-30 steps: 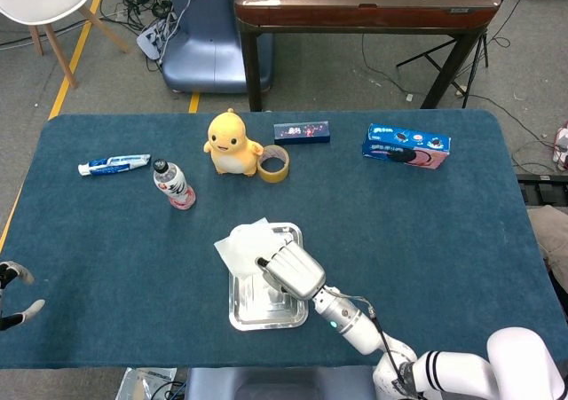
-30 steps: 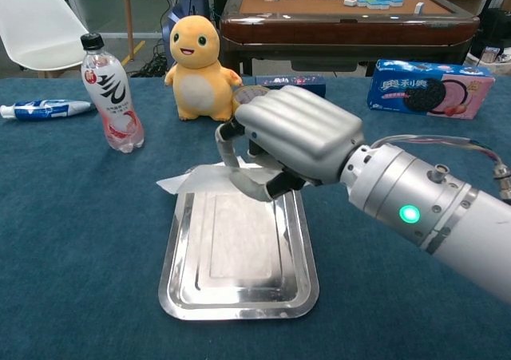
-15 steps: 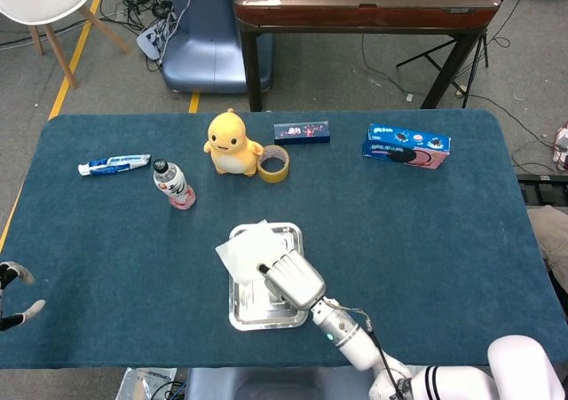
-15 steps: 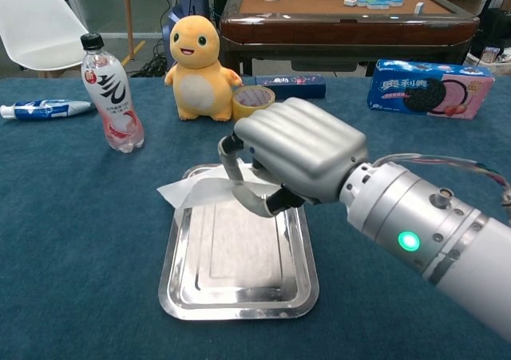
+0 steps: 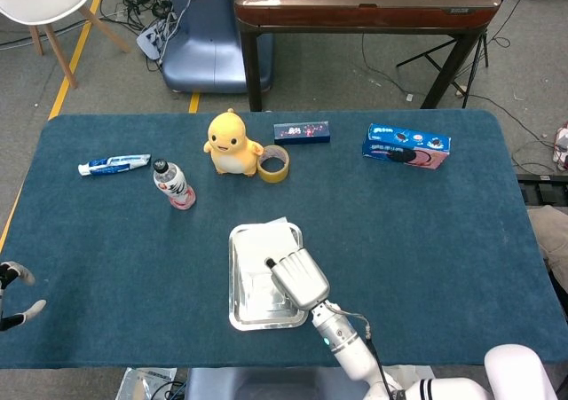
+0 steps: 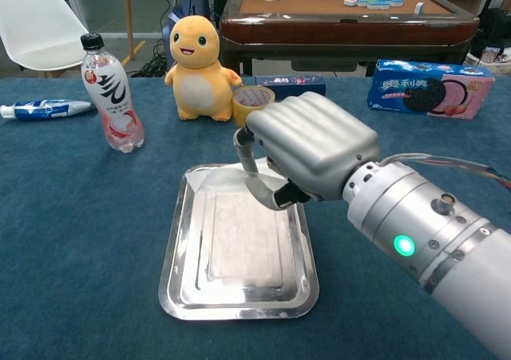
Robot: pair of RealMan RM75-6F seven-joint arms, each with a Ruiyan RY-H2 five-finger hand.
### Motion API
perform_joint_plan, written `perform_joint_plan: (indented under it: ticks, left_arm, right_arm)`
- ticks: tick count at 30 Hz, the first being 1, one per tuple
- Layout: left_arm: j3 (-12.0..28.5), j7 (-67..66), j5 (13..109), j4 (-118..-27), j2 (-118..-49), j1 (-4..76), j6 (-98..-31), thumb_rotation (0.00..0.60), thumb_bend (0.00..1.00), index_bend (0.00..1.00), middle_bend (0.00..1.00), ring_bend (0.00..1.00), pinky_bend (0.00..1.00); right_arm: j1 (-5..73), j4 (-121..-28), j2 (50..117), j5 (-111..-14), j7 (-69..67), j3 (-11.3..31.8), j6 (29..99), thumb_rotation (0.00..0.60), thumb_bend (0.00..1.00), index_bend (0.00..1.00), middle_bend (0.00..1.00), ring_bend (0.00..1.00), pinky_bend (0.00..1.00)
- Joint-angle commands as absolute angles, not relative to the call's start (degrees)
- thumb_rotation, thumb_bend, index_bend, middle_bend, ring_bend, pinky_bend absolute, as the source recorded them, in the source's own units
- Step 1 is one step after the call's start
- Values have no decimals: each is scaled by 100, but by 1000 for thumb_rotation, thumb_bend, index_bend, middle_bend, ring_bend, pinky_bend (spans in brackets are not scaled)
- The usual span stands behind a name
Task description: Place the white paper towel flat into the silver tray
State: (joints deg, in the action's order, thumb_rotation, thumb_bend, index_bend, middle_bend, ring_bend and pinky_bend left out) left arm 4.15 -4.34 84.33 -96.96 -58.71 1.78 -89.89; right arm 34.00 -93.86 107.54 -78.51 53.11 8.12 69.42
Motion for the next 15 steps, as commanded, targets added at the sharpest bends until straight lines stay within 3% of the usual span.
perform_joint_plan:
  ticks: [1, 15]
  left_arm:
    - [416, -430, 8429, -9692, -5872, 180, -8986, 600, 72, 554, 482, 378, 683]
    - [396, -433, 8435, -9700, -5870, 192, -8941, 600, 72, 554, 482, 378, 684]
  right_arm:
    - [3364, -9494, 10763, -7791, 5416, 818, 7019, 600, 479, 636, 1000, 1000, 1000]
    - [3288, -9801, 11018, -7391, 5700, 718, 7123, 600, 492, 636, 1000, 1000, 1000]
